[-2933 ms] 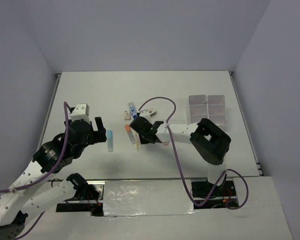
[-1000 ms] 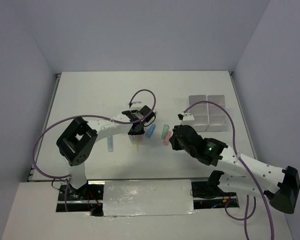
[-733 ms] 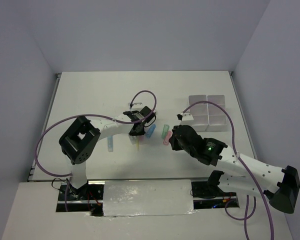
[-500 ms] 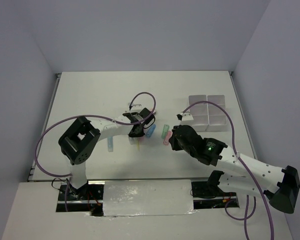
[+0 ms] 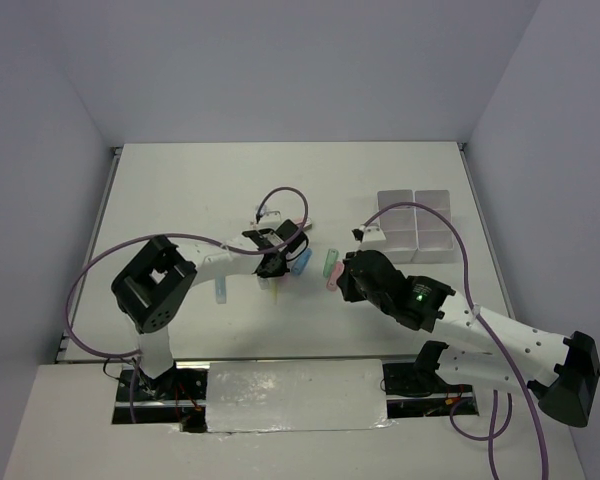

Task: Sort the stationery into containers
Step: Close the pen cap on the pen.

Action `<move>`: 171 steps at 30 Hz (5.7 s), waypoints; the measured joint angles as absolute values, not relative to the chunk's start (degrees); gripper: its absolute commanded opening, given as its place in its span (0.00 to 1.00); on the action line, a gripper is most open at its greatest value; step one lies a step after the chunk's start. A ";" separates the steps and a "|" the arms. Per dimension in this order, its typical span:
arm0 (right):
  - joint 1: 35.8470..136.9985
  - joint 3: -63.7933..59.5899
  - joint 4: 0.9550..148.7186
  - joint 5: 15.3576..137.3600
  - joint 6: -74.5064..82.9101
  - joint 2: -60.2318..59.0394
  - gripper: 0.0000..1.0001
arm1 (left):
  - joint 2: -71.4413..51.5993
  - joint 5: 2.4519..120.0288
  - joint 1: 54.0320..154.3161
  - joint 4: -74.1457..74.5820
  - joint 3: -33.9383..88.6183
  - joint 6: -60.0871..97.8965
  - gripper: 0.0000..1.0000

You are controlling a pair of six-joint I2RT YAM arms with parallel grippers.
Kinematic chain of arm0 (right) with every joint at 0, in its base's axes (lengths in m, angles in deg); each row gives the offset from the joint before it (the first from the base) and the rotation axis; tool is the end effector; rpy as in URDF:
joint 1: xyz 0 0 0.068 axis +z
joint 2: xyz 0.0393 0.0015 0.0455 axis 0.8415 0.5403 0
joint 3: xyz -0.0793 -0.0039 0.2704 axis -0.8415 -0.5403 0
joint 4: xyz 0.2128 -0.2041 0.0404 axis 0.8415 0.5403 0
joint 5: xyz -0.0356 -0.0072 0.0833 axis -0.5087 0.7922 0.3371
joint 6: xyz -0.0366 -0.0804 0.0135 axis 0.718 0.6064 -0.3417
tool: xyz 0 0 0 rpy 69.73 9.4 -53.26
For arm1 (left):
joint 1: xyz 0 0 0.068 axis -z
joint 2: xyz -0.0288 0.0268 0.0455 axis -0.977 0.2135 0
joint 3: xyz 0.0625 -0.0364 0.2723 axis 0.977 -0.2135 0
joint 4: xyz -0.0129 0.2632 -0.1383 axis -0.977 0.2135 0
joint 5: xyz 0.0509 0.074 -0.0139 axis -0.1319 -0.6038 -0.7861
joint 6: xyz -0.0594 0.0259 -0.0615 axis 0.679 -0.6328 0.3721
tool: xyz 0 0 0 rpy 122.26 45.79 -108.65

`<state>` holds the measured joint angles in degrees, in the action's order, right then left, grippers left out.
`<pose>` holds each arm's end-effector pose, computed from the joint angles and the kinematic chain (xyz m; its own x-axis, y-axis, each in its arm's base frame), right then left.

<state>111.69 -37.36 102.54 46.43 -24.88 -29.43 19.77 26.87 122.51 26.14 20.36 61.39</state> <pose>0.1731 0.1897 0.2347 -0.6465 0.0291 -0.7624 -0.2526 0.9347 0.2499 0.3163 -0.2653 0.1111 -0.7739 -0.2557 -0.5794 -0.2243 0.9662 -0.1269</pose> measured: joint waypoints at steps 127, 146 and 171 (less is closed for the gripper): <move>112.93 -46.86 59.67 55.35 -28.47 -42.06 0.00 | -31.20 59.88 133.01 -40.05 -21.91 56.60 0.00; 112.93 -46.86 59.63 55.48 -28.12 -41.60 0.00 | -30.96 58.28 132.98 -38.76 -21.89 55.36 0.00; 112.95 -46.71 57.68 55.40 -27.05 -39.26 0.00 | -30.96 57.82 131.80 -38.56 -21.89 55.44 0.00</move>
<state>112.95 -46.71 57.68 55.40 -27.05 -39.26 -30.96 57.82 131.80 -38.56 -21.89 55.44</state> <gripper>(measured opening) 0.118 0.228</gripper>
